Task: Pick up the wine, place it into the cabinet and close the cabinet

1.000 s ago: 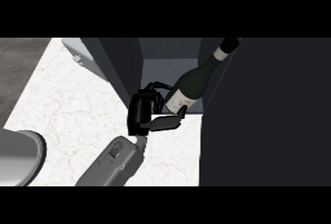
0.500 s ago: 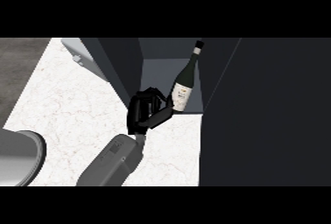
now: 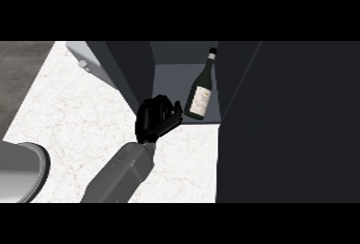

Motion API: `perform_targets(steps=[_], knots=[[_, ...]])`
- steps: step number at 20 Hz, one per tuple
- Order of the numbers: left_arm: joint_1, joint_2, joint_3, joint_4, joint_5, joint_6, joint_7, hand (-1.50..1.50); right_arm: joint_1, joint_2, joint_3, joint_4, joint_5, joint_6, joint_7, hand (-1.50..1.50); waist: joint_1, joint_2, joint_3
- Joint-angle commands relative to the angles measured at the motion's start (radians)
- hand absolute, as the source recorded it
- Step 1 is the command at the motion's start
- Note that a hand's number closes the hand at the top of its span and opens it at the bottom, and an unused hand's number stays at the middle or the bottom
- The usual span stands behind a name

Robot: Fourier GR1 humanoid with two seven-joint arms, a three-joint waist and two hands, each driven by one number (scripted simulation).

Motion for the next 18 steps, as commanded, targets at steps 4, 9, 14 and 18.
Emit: perform_targets(steps=[4,9,14,18], knots=[[-0.128,0.000,-0.005,0.206,0.087,-0.080,-0.045,1.50,0.031,0.025,0.043,-0.028,0.027,-0.004,0.002,-1.50,-0.008,0.002,0.000],[-0.211,0.000,-0.055,0.275,0.187,-0.082,-0.067,1.50,-0.011,0.051,0.066,0.028,0.058,-0.016,-0.031,-1.50,-0.016,0.006,-0.001],[-0.264,0.000,-0.049,0.279,0.248,-0.075,-0.048,1.50,0.076,0.027,0.018,0.044,0.006,0.059,-0.105,-1.50,-0.017,0.003,0.000],[-0.338,0.000,-0.012,0.408,0.251,-0.148,-0.061,1.50,0.011,-0.012,-0.015,0.032,-0.015,0.036,-0.033,-1.50,-0.019,0.006,0.000]])
